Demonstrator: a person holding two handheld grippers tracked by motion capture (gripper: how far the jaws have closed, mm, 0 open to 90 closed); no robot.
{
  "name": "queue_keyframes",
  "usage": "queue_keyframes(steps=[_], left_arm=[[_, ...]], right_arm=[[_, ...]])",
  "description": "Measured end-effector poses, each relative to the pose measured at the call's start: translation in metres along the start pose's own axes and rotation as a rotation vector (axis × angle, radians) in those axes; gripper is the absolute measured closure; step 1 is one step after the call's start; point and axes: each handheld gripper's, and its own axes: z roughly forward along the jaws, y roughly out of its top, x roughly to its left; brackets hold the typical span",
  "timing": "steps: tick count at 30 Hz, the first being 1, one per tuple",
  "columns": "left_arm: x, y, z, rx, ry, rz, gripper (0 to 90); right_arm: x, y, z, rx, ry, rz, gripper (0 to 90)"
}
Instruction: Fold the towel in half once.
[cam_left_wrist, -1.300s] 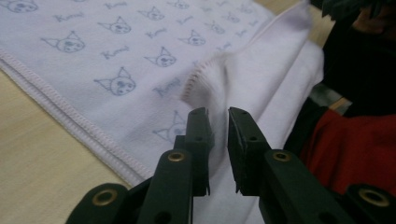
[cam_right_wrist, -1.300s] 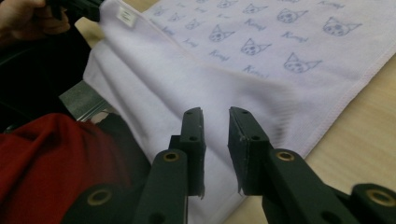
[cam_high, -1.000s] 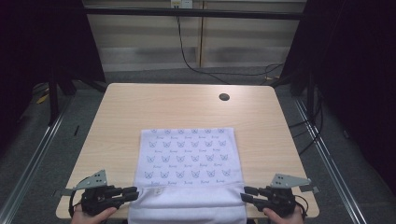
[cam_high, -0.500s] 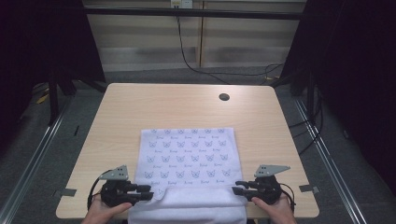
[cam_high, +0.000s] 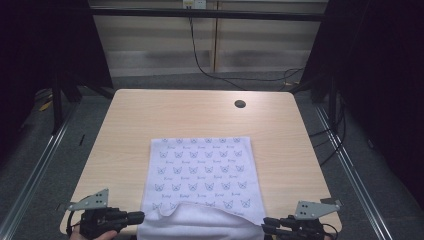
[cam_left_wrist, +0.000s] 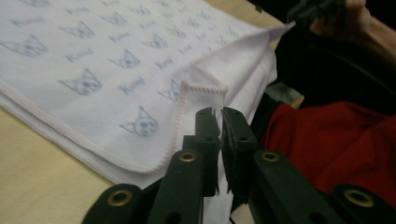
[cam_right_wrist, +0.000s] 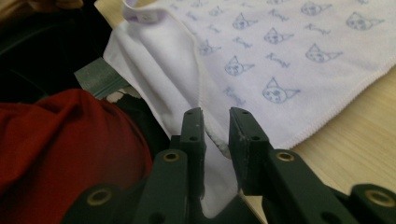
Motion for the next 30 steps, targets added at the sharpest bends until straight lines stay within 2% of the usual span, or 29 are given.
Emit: queue_keyframes(steps=[1,3,5,7,9,10,12,13,14,16,17,18,19,20,22,24,27,28,30], left_arm=[[0.004,0.004,0.001,-0.017,0.011,-0.009,82.4],[0.018,0.018,0.011,-0.003,0.041,-0.006,76.0],[0.032,0.029,0.026,-0.001,0.058,-0.039,72.3],[0.046,0.036,0.038,0.011,0.079,-0.055,71.7],[0.060,0.042,0.050,0.022,0.091,-0.076,70.8],[0.068,0.045,0.056,0.043,0.131,-0.075,70.8],[0.080,0.046,0.065,0.054,0.143,-0.108,70.8],[0.083,0.046,0.070,0.067,0.166,-0.095,70.9],[0.088,0.046,0.075,0.094,0.178,-0.074,71.0],[0.095,0.045,0.081,0.120,0.219,-0.076,70.9],[0.097,0.043,0.084,0.130,0.223,-0.085,71.1],[0.098,0.041,0.085,0.116,0.216,-0.083,72.3],[0.097,0.040,0.084,0.115,0.220,-0.086,72.3],[0.095,0.040,0.084,0.123,0.220,-0.072,72.5],[0.089,0.036,0.082,0.130,0.205,-0.066,72.8],[0.082,0.030,0.078,0.132,0.177,-0.072,74.4],[0.068,0.023,0.073,0.153,0.165,-0.063,75.7],[0.063,0.020,0.071,0.157,0.163,-0.048,75.7],[0.053,0.014,0.068,0.158,0.153,-0.050,75.8]], right_arm=[[0.001,0.001,0.000,-0.004,0.008,-0.005,73.7],[0.002,0.004,0.002,-0.006,0.009,-0.010,71.0],[-0.005,0.012,0.009,-0.017,-0.006,-0.014,69.4],[-0.015,0.020,0.018,-0.040,0.002,-0.004,70.1],[-0.029,0.033,0.032,-0.032,0.004,-0.007,71.6],[-0.034,0.038,0.037,-0.025,0.011,-0.009,71.7],[-0.046,0.048,0.051,-0.022,0.013,-0.001,72.5],[-0.052,0.052,0.059,-0.005,0.009,-0.012,72.9],[-0.058,0.056,0.067,0.015,-0.018,-0.018,72.9],[-0.075,0.062,0.086,0.038,-0.030,-0.002,72.8],[-0.080,0.063,0.092,0.050,-0.052,-0.005,72.7],[-0.086,0.063,0.099,0.061,-0.072,0.004,72.7],[-0.091,0.062,0.105,0.074,-0.072,0.016,72.7],[-0.093,0.061,0.110,0.095,-0.093,0.019,72.7],[-0.091,0.057,0.111,0.111,-0.095,0.018,72.5],[-0.084,0.054,0.106,0.131,-0.101,0.006,72.8],[-0.073,0.043,0.098,0.132,-0.082,0.011,73.5],[-0.068,0.040,0.095,0.135,-0.079,-0.002,73.5],[-0.059,0.034,0.090,0.140,-0.071,0.003,73.7]])
